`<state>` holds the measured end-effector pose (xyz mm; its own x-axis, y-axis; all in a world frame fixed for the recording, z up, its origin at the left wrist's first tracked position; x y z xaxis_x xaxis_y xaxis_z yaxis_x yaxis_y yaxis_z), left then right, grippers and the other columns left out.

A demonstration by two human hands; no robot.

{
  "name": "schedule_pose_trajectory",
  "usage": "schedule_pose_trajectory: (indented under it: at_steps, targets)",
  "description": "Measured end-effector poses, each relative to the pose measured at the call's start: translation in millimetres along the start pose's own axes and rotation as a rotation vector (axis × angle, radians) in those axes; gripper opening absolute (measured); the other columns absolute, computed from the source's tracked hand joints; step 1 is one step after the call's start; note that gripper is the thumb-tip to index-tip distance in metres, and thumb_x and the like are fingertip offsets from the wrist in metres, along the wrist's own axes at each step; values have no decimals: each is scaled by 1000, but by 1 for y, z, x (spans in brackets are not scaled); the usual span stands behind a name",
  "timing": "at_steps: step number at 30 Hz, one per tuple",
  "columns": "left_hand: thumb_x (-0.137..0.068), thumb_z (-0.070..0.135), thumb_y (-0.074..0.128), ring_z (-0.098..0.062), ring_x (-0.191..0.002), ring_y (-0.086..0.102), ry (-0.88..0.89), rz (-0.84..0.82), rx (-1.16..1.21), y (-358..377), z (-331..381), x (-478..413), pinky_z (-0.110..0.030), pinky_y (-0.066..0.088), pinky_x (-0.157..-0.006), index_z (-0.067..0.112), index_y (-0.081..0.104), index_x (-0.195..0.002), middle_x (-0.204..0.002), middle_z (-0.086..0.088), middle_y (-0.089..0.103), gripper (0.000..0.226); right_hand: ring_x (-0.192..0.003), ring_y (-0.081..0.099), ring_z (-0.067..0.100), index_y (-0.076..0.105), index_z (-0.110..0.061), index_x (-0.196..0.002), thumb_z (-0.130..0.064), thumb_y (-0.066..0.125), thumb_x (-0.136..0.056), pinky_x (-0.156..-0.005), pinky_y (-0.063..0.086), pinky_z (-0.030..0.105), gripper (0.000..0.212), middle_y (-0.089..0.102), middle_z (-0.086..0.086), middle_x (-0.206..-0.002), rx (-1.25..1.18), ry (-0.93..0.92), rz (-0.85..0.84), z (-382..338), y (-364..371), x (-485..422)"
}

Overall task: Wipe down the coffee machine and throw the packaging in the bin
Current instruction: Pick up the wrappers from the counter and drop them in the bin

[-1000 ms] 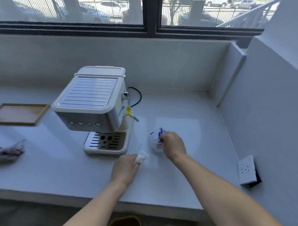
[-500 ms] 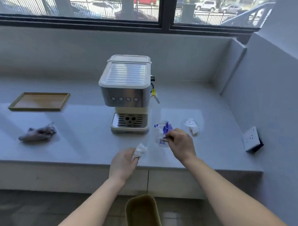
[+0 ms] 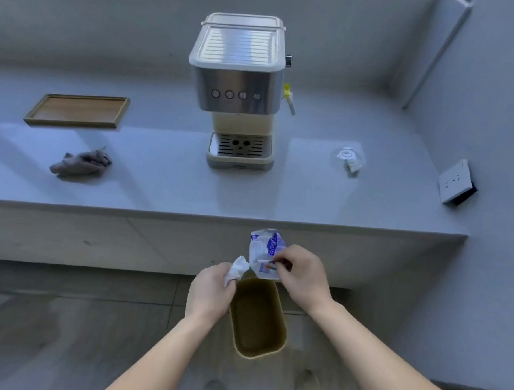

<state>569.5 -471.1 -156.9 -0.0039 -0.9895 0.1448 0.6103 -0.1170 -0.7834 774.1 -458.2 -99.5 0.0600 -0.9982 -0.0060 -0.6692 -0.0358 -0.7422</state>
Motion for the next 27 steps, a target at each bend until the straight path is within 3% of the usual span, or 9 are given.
schedule_pose_trajectory:
  at_steps: [3, 8, 12, 20, 27]
  targets:
    - [-86, 22, 53, -8, -69, 57, -134, -59, -15, 45, -34, 15, -34, 51, -62, 30, 60, -83, -72, 11, 62, 11, -80, 60, 6, 72, -23, -87, -13, 64, -85, -73, 50, 23, 13, 66, -11, -84, -18, 67, -88, 41, 41, 24]
    - [-88, 25, 58, -5, -67, 57, -265, -89, 30, 126, -89, 36, -26, 45, -55, 33, 63, -89, -73, 12, 62, 10, -82, 58, 3, 72, -26, -90, -18, 65, -86, -70, 42, 11, 12, 62, -16, -87, 39, 203, -243, 130, 115, 54]
    - [-92, 30, 58, -8, -70, 57, -327, -127, 15, 191, -132, 40, -26, 43, -56, 28, 63, -104, -83, 10, 65, 14, -80, 59, 7, 72, -25, -87, -16, 65, -84, -67, 43, 16, 11, 67, -9, -89, 88, 255, -325, 189, 175, 56]
    - [-91, 23, 62, -18, -84, 62, -341, -204, -121, 288, -188, 19, -31, 52, -68, 24, 63, -114, -97, 0, 67, 23, -84, 64, 17, 72, -22, -97, -16, 59, -91, -71, 54, 29, 16, 72, 0, -99, 177, 363, -412, 277, 281, 42]
    - [-90, 19, 65, -17, -100, 57, -263, -259, -214, 339, -208, 10, -28, 52, -78, 28, 58, -121, -113, 3, 64, 34, -91, 66, 13, 71, -27, -102, -25, 59, -96, -79, 56, 23, 13, 70, -4, -107, 229, 413, -363, 311, 326, 23]
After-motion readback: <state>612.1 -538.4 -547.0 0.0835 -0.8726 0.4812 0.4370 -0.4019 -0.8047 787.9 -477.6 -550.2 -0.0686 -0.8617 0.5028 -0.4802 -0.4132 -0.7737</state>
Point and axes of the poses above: each hand's wrist, its own x-axis away from the middle knuckle, its own y-axis out of the palm, z = x × y, the point moved 8 cm from there along -x, towards the middle knuckle
